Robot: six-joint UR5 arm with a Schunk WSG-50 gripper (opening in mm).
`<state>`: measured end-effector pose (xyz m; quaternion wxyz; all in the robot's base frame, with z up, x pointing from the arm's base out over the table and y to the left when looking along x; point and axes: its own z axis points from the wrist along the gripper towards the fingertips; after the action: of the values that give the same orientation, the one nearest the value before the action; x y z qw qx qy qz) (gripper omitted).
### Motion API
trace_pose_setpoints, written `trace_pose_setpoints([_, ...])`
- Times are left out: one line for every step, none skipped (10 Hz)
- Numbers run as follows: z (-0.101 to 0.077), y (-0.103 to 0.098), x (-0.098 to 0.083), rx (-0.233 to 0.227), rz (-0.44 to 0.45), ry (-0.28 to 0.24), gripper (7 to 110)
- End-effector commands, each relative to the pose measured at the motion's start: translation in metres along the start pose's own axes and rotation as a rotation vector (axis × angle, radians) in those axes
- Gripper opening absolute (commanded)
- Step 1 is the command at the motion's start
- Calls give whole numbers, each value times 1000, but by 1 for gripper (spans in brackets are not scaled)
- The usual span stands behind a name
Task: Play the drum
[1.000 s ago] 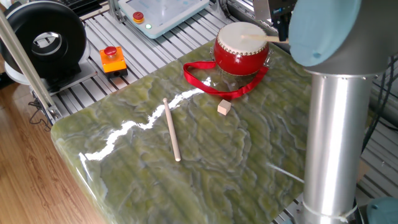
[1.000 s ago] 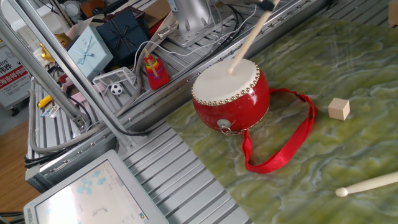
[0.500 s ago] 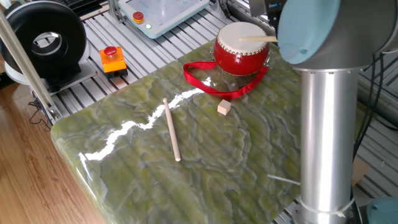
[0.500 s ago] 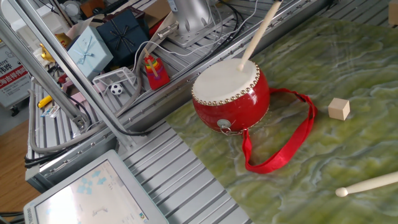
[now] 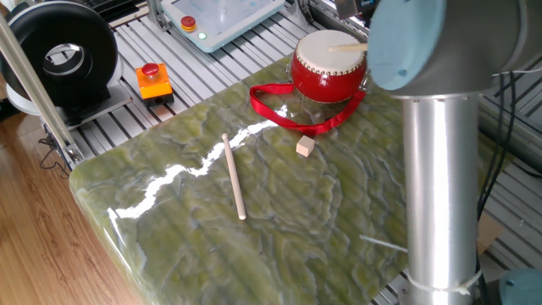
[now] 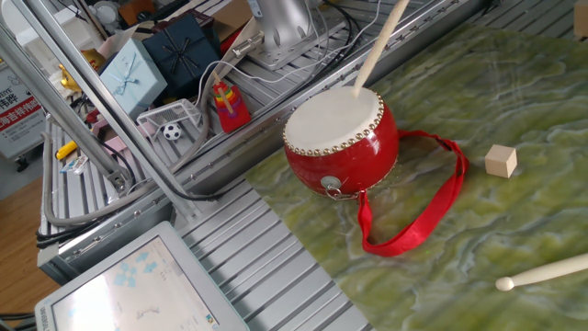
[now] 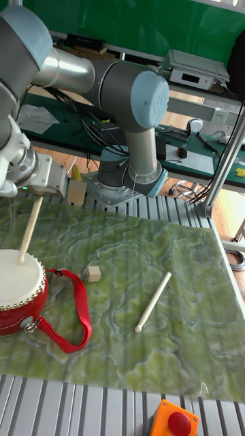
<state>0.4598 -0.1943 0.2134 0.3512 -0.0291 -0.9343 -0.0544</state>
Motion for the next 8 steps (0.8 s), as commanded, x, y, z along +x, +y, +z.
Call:
trace_pose_setpoints([-13,-52,-48,190,24,-250,7])
trace_pose_setpoints([-15,-57,-47,209,17,-257,7])
trace_pose_setpoints([-13,-55,-42,203,2,-229,7])
trace_pose_setpoints([-7,-46,-41,163,-19,-207,7])
trace_pose_setpoints([0,-37,-50,118,-31,-220,7])
trace_pose_setpoints([4,-32,-60,95,-36,-245,7])
trace_pose_setpoints([7,-30,-73,89,-40,-280,7])
trace_pose_setpoints([8,-30,-83,84,-41,-308,7])
